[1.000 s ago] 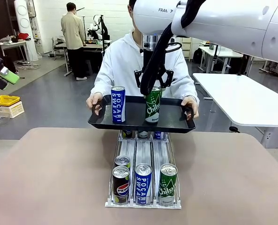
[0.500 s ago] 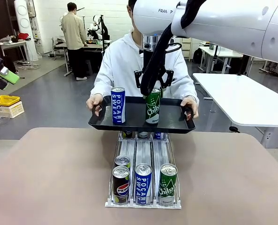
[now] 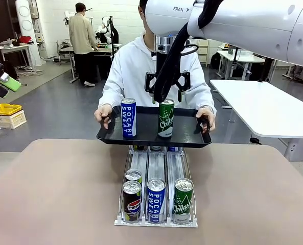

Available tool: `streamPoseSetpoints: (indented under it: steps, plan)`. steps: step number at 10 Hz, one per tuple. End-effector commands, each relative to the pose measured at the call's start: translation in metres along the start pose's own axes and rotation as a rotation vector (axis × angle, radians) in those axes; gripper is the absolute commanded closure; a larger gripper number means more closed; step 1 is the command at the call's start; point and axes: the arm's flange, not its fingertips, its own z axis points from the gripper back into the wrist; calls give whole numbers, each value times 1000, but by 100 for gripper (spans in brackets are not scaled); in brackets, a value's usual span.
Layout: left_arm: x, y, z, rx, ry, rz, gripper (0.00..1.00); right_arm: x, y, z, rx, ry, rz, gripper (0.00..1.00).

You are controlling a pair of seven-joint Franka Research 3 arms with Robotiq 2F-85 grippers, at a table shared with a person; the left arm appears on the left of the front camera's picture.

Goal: Retrieve and hand over the desired beverage to the person.
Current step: Place the picked can on the Handle tray extended by the person.

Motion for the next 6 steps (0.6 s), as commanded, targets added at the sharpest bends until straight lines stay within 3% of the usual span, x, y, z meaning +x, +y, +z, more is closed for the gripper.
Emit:
streamPoseSetpoints:
  steps: [1, 4, 6]
  plan:
    - [0, 1, 0, -10, -6, -5, 0, -2, -1, 9, -38, -20, 19, 0]
    - [0, 1, 0, -10, -6, -5, 0, -30, -11, 39, -6, -22, -37, 0]
    - [0, 1, 0, -10, -6, -5, 0, -83, -30, 73, 12, -66, -61, 0]
